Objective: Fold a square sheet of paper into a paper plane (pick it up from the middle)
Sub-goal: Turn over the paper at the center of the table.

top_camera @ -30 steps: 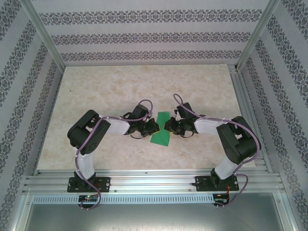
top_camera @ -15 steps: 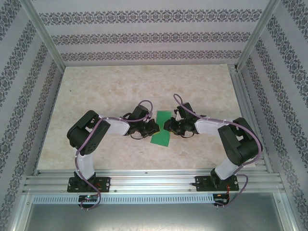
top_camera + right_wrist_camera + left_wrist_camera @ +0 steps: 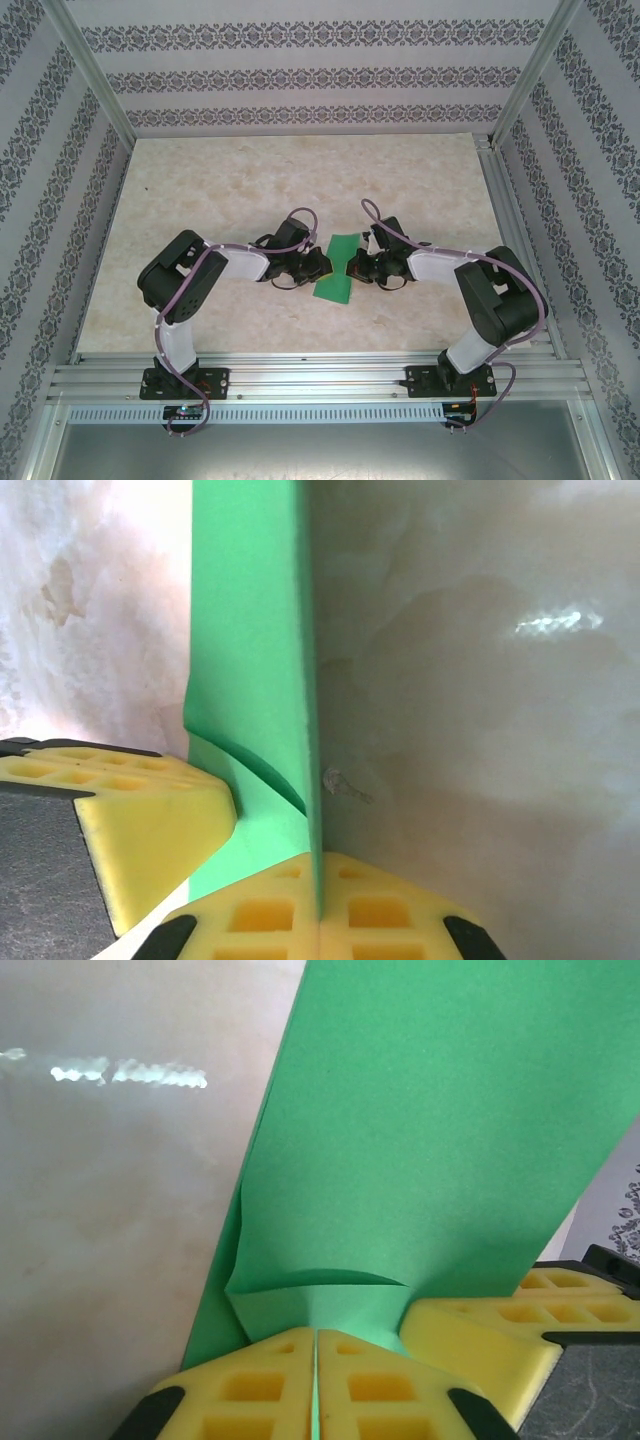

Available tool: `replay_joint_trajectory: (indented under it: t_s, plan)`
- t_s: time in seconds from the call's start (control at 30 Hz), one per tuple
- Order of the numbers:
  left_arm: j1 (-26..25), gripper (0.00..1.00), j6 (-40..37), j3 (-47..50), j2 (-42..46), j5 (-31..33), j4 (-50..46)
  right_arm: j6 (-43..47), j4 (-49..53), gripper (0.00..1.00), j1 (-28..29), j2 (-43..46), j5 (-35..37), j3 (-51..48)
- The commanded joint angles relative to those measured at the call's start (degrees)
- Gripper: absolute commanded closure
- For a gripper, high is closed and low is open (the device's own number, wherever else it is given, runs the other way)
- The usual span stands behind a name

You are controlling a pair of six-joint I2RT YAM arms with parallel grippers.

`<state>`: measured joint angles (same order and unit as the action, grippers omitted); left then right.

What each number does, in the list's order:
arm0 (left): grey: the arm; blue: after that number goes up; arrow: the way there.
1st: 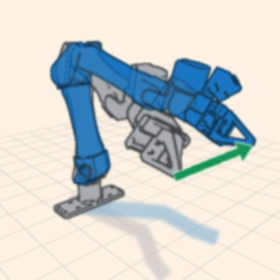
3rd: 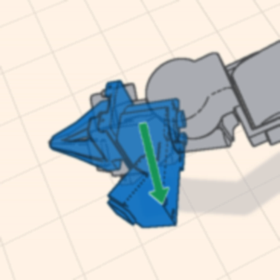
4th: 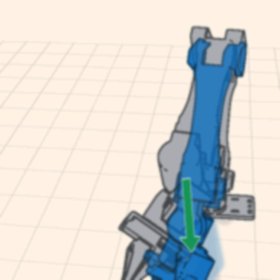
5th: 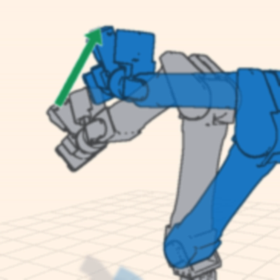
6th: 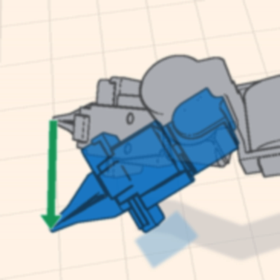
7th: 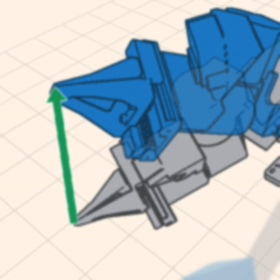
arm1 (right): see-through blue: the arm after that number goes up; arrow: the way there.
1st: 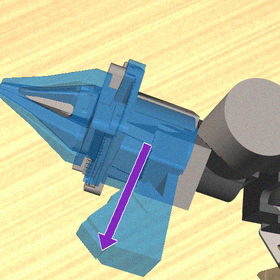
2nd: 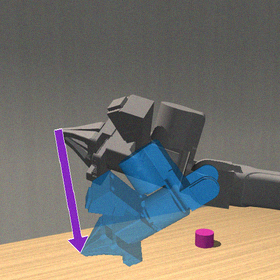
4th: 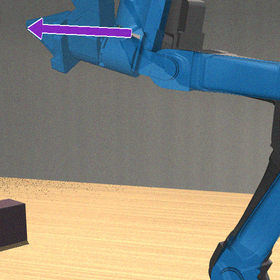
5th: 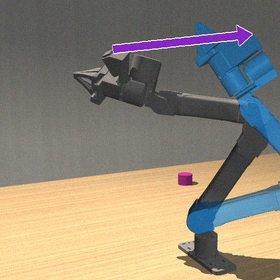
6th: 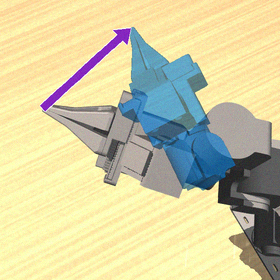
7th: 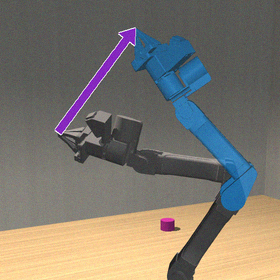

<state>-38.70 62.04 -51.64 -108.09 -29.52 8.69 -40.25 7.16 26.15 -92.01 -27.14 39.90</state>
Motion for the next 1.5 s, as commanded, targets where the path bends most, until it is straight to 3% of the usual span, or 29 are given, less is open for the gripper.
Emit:
replay_joint_trajectory:
  t_s: [0.0,0.13,0.3,0.5,0.7,0.87,1.07,1.2,1.27,1.33,1.37,1.47]
  plan:
    - [-0.6,0.85,-0.4,-1.0,4.2,0.7,-1.3,4.0,6.4,1.00,-0.6,4.1,1.6,2.0]
    - [-0.6,0.73,-3.0,-2.7,8.5,4.0,-5.8,7.8,14.6,1.00,-0.8,7.9,5.5,4.7]
    - [-0.5,0.67,-7.1,-6.1,14.4,11.5,-15.5,13.6,26.3,1.00,-1.3,11.3,13.8,10.4]
    - [0.1,0.63,-7.6,-4.3,23.2,23.5,-22.8,22.6,44.7,1.00,-1.7,13.9,29.6,22.9]
    - [3.6,0.64,-5.4,1.3,30.0,28.1,-24.1,27.0,60.8,1.00,1.7,10.3,50.3,35.8]
    - [8.0,0.64,-4.6,6.2,36.3,28.6,-24.7,24.7,65.3,1.00,8.7,2.5,56.9,39.9]
    - [13.2,0.61,-4.7,11.4,43.9,28.5,-24.9,16.9,68.2,0.96,19.5,-14.8,56.8,45.7]
    - [15.0,0.61,-6.4,11.8,47.6,28.6,-27.5,13.0,66.0,0.92,25.5,-24.7,49.7,51.3]
    - [15.4,0.60,-7.1,11.7,48.9,28.6,-28.7,12.5,63.4,0.84,27.5,-27.2,44.2,53.8]
    - [15.6,0.59,-7.9,11.5,49.8,28.4,-29.3,10.9,60.8,0.76,28.7,-26.3,40.5,54.8]
    - [15.6,0.58,-8.5,11.5,50.0,28.2,-29.2,10.9,57.9,0.63,29.0,-24.1,38.3,53.4]
    - [15.5,0.58,-8.5,11.5,49.5,26.7,-28.0,9.7,50.0,0.58,27.1,-14.8,32.2,46.1]
